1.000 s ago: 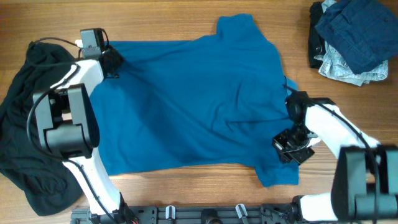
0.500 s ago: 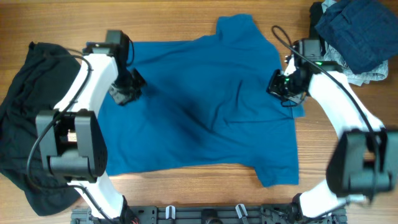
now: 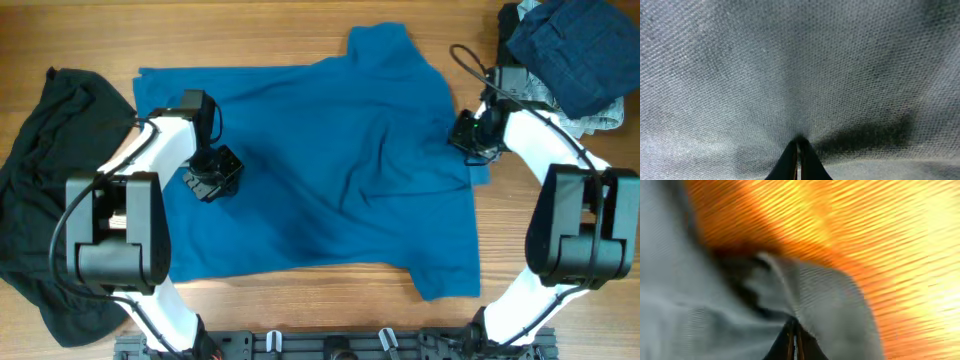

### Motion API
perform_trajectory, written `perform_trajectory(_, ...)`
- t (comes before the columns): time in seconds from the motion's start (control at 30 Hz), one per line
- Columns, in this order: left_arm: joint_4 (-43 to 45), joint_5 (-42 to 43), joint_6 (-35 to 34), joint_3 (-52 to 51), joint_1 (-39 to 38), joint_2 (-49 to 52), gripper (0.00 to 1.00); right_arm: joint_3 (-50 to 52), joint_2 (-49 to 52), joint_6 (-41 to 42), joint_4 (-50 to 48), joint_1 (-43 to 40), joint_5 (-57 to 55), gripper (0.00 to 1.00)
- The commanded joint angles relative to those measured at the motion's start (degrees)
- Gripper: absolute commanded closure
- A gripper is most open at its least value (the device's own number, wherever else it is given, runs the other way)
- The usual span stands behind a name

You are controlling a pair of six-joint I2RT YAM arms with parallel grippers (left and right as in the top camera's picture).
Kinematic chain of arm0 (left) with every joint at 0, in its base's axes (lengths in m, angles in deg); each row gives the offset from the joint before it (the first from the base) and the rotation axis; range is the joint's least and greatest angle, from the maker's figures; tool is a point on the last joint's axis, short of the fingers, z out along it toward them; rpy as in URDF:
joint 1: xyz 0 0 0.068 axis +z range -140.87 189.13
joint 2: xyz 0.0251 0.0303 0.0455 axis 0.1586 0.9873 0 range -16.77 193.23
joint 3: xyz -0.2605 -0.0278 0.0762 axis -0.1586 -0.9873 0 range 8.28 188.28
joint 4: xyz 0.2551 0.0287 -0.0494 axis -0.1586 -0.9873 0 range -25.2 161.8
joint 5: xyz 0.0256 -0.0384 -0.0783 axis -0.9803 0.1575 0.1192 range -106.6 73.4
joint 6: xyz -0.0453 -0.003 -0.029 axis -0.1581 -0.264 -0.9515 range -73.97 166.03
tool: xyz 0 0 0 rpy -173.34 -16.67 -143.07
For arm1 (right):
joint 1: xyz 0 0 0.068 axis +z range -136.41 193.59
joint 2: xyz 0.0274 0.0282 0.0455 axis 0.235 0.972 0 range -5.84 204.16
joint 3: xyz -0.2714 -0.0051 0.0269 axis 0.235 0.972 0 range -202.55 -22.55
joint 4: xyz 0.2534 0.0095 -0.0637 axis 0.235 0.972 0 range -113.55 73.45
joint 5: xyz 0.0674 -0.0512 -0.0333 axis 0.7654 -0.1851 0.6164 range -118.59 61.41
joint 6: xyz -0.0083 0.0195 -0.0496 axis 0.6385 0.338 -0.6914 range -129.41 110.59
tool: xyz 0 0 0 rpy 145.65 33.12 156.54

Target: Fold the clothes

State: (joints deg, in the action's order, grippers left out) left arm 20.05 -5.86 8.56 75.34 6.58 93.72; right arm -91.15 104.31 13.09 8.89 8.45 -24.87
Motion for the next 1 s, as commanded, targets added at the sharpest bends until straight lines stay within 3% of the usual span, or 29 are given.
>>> perform_trajectory(0.0,1.6,-6.3,-0.5,-2.6,4.9,3.2,0.93,-0.1,1.4,-3.1,-0.3,-3.0,-2.7,0.96)
perform_trajectory(0.13,0.4,-6.3,-0.3,-2.6,9.8,3.2,0.88,-0.1,3.0,-2.8,-0.8,-4.5,-4.9,0.96)
perform_trajectory(0.27,-0.2,-6.3,-0.3,-2.6,11.5,3.2,0.91,-1.0,3.3,-1.5,-0.3,-4.7,-5.4,0.96)
perform_trajectory(0.4,-2.8,-4.7,1.7,-2.4,9.6,1.5,0.85,-10.1,2.8,-1.3,8.4,-4.7,-4.8,0.96)
perform_trajectory(0.43,-3.2,-4.7,1.7,-2.4,8.8,0.1,0.84,-12.6,2.2,-1.3,10.7,-4.6,-4.2,0.94)
perform_trajectory(0.5,-4.5,-4.8,1.7,-1.3,6.4,-4.2,0.81,-19.1,0.2,-0.9,17.1,-4.6,-1.5,0.80)
perform_trajectory(0.57,-5.8,-5.1,2.5,-0.3,2.6,-11.6,0.64,-23.6,-2.7,-0.7,23.4,-4.6,1.8,0.74)
perform_trajectory(0.63,-6.3,-5.7,2.4,-0.3,-0.2,-17.2,0.29,-25.2,-6.2,0.1,27.6,-4.6,3.5,0.67)
perform_trajectory(0.67,-6.7,-6.6,2.0,-0.3,-1.0,-19.2,0.14,-25.2,-8.3,0.1,29.6,-4.6,3.9,0.60)
perform_trajectory(0.7,-7.5,-8.6,0.3,-0.3,-1.5,-21.2,0.04,-25.2,-10.7,0.1,31.7,-4.6,4.2,0.43)
perform_trajectory(0.73,-8.7,-10.1,-1.5,-0.3,-1.4,-22.9,0.00,-25.2,-12.5,0.0,33.7,-4.5,4.6,0.21)
perform_trajectory(0.77,-9.9,-10.4,-2.3,-0.3,-1.0,-23.9,0.00,-25.2,-14.2,0.0,36.2,-4.3,5.8,0.12)
perform_trajectory(0.97,-18.8,-10.5,-5.3,-0.3,1.4,-24.6,0.00,-24.7,-17.0,0.3,50.8,4.5,6.7,0.18)
